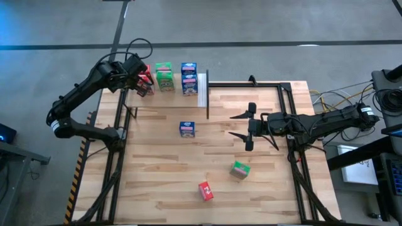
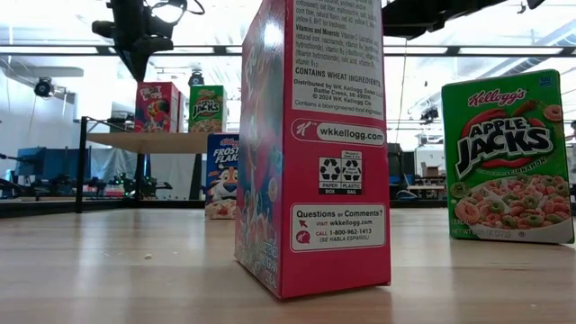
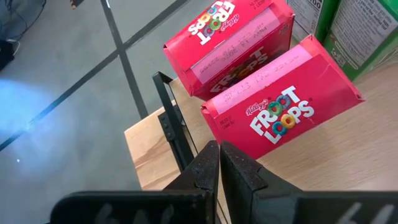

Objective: Stack cereal on shelf
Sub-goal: Put the top red cereal box on the shelf aligned with the other red cereal box, then put the blue cereal box on the shelf aligned with the other blue cereal boxes

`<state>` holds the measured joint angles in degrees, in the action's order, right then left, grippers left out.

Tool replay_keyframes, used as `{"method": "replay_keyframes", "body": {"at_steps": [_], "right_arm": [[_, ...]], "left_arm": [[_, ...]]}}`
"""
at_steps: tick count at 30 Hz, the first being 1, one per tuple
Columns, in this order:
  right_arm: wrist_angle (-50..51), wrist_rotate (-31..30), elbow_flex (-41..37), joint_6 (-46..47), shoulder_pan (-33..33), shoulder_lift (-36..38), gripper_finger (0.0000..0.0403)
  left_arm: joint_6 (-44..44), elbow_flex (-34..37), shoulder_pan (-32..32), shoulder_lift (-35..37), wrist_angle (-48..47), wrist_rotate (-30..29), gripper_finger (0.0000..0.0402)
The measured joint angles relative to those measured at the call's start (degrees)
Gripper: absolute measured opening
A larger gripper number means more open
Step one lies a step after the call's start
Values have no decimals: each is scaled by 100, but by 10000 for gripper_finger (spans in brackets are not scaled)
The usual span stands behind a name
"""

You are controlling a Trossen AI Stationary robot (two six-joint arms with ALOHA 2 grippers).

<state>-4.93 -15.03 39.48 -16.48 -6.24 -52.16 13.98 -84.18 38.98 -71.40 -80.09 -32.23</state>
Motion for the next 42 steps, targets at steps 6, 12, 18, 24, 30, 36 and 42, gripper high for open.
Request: {"method": "replay_keyframes", "body": {"at_steps": [6, 12, 18, 24, 30, 36, 42], "right_arm": [[0, 1, 0, -1, 1, 0, 272], [0, 0, 0, -1, 1, 0, 272], [0, 1, 0, 0, 1, 0, 272], [-8, 0, 2, 133, 2, 0, 272], [-103, 2, 2, 555, 2, 0, 272], [-181, 0, 11, 1285, 2, 0, 272], [-139, 2, 11, 2049, 165, -38, 269]], "left_arm": [[-40, 0, -2, 0, 4, -2, 0], [-97, 0, -24, 20, 3, -4, 0], [-129, -37, -210, 223, 18, -232, 0], [26, 60, -932, 701, 410, -389, 0], [34, 921, -2465, 1386, 1887, -387, 0], [-259, 2042, -3857, 1926, 3553, -397, 0], [-960, 2867, -4764, 2307, 5120, -477, 0]]}}
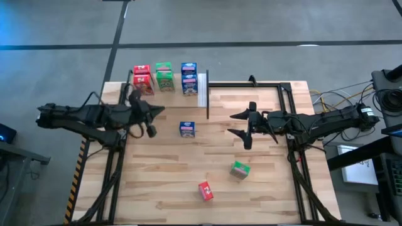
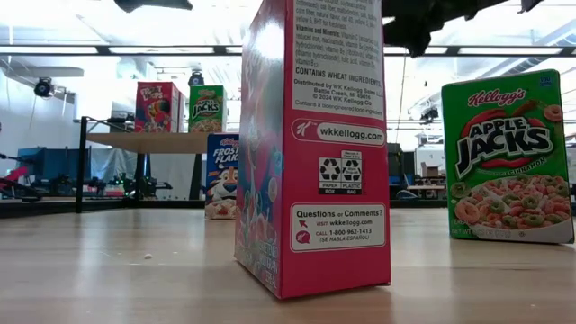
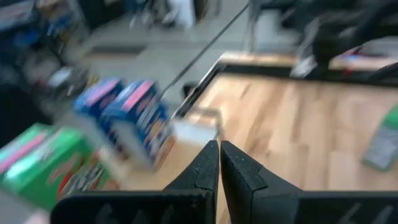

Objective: Stack cereal on shelf
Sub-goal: Put the blue cereal box on the shelf aligned with the other blue cereal boxes

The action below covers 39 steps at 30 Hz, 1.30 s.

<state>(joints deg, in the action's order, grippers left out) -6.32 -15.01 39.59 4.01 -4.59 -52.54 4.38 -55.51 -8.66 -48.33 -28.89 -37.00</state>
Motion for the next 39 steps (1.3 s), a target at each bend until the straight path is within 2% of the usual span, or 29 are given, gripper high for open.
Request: {"method": "replay_keyframes", "body": {"at_steps": [8, 13, 18, 21, 28, 39], "right_arm": [[-42, 26, 0, 471, 521, -275, 247], [-36, 54, 251, 538, 793, -737, 246], [27, 479, 762, 376, 952, -1347, 247], [80, 666, 1137, 286, 989, -1743, 246], [1040, 664, 2332, 81, 993, -2668, 254], [2914, 663, 4261, -127, 1026, -3938, 273]], "left_arm": [[-1214, 893, -559, 752, 1922, -6, 0], [-1429, 1615, -567, 1227, 2621, -3, 0], [-1443, 2026, -567, 1664, 3077, 1, 0], [-1489, 2242, -567, 1946, 3276, 2, 0], [-1498, 2432, -567, 2620, 3381, 45, 0], [-1440, 2614, -567, 3043, 3341, 53, 0]]}}
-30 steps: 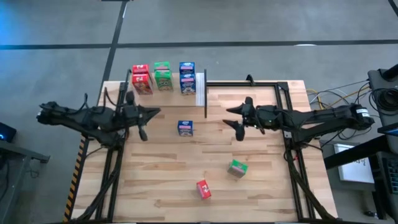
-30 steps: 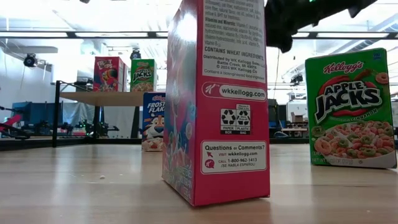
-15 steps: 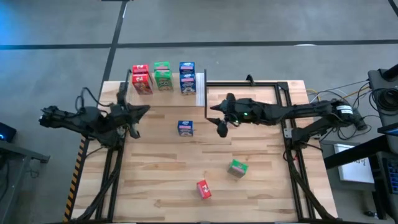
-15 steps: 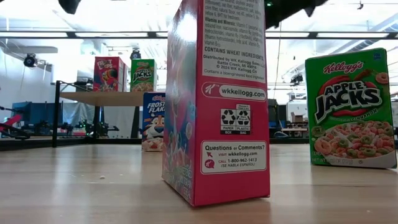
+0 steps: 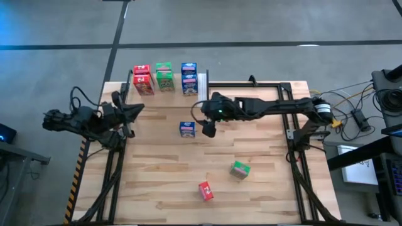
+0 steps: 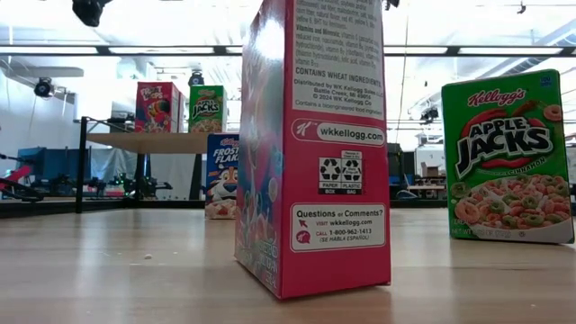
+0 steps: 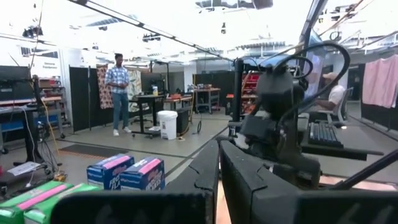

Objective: Stack cereal on shelf
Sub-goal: Put the blue cereal box on the shelf aligned with the other blue cereal boxes

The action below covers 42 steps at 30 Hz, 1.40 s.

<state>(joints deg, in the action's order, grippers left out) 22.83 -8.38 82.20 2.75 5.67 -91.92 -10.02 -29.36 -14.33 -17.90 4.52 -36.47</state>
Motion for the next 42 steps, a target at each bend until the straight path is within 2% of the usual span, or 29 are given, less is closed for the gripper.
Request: {"method": "replay_keyframes", "body": {"at_steps": [4, 8, 26, 42], "right_arm": [[440, 151, 477, -40, 0, -357, 278], [450, 397, 667, -376, -2, -626, 282], [3, 608, 666, -643, -15, -1479, 283], [-366, 584, 666, -722, -15, -1876, 273]], "left_arm": [[0, 2, 0, 37, -48, 4, 0], [0, 4, 0, 38, -60, 6, 0], [-42, 4, 0, 29, -122, 7, 0], [-46, 4, 0, 18, -136, 4, 0]]}}
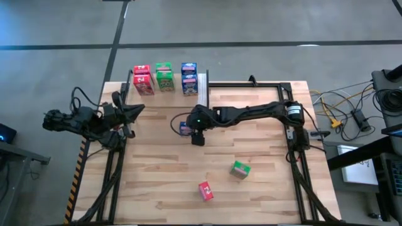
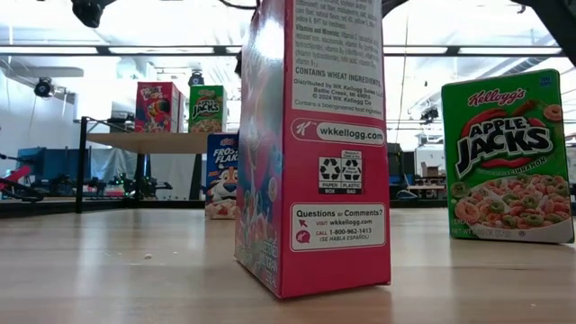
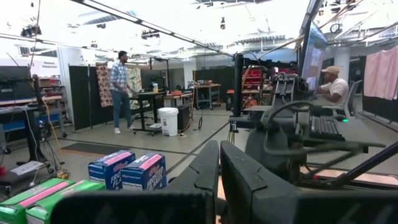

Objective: Stack cereal on shelf
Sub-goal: Put the blue cereal box on the shelf aligned with the other blue cereal boxes

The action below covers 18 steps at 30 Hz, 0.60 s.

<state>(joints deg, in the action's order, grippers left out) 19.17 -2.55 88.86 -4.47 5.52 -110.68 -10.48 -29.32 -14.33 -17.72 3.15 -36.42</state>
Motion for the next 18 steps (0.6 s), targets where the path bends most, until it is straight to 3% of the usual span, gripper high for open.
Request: {"method": "replay_keyframes", "body": {"at_steps": [18], "right_arm": [[-84, 0, -4, 40, 0, -47, 190]], "left_arm": [[-87, 0, 0, -13, -19, 0, 0]]}}
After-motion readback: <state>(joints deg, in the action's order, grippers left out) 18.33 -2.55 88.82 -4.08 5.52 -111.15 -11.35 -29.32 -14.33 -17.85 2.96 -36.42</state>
